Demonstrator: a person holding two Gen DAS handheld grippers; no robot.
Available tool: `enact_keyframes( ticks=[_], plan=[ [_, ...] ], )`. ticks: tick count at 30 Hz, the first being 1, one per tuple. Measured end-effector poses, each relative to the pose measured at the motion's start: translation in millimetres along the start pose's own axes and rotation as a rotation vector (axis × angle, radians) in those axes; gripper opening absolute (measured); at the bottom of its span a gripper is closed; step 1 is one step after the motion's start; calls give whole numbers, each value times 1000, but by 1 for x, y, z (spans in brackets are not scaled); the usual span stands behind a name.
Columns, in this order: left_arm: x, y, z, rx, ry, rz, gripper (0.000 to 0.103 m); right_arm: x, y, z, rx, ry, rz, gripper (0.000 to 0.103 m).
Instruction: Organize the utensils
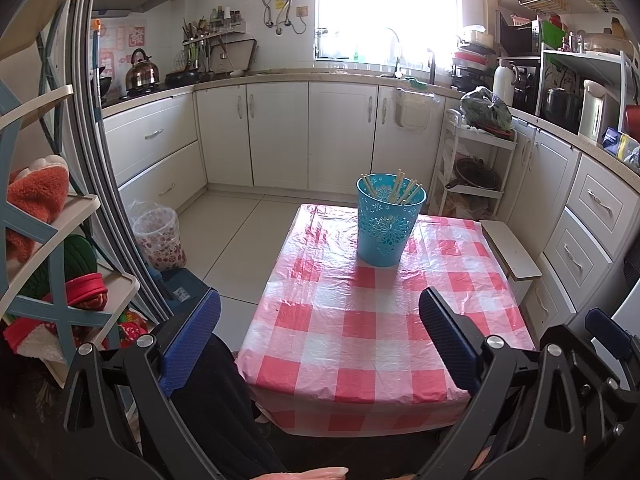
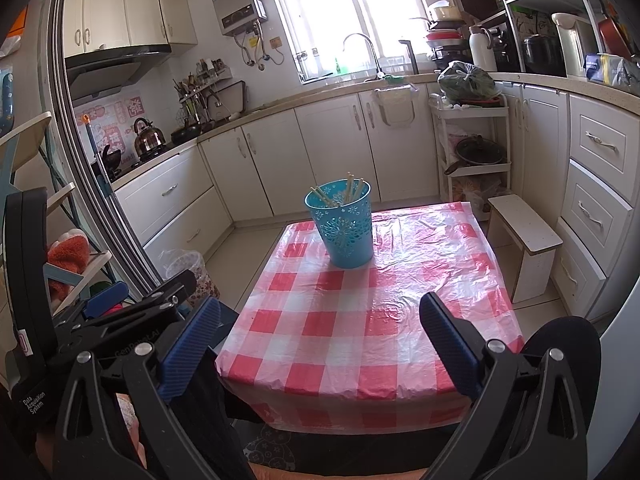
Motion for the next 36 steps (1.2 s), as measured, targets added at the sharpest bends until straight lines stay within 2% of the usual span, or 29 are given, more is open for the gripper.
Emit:
enact_keyframes(
  ticks=[36],
  plan=[
    [-7,-1,-5,-3,2,12,95,0,-1,-2,2,0,2,96]
  ],
)
Point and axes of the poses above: each gripper's, at about its wrist camera, not at the fingertips, and y roughly the way its jaws point, z to its right, x to its underside, the point moved 1 cm from there along y, roughly the way its jaws point, and after that the axes turned 1 degree about -x, right-handed, at the moved point
